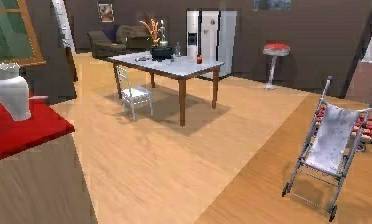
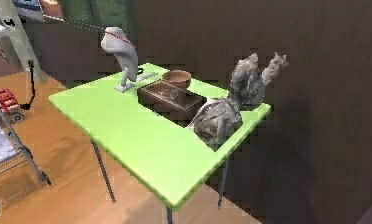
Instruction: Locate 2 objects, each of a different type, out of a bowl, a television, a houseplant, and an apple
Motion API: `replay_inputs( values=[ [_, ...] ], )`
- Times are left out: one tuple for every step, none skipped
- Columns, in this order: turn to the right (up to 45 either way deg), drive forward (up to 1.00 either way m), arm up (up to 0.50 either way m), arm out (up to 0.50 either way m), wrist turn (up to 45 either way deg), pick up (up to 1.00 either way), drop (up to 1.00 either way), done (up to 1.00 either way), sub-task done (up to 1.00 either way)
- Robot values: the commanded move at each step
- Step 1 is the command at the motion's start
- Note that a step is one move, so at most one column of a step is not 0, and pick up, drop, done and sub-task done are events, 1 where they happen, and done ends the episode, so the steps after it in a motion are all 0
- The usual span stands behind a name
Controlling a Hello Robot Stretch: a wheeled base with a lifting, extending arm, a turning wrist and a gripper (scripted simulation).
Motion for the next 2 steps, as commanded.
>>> replay_inputs(
  values=[
    [0.0, 0.45, 0.00, 0.00, 0.0, 0.00, 0.00, 0.00, 0.00],
    [12.0, 0.00, 0.00, 0.00, 0.0, 0.00, 0.00, 0.00, 0.00]
  ],
)
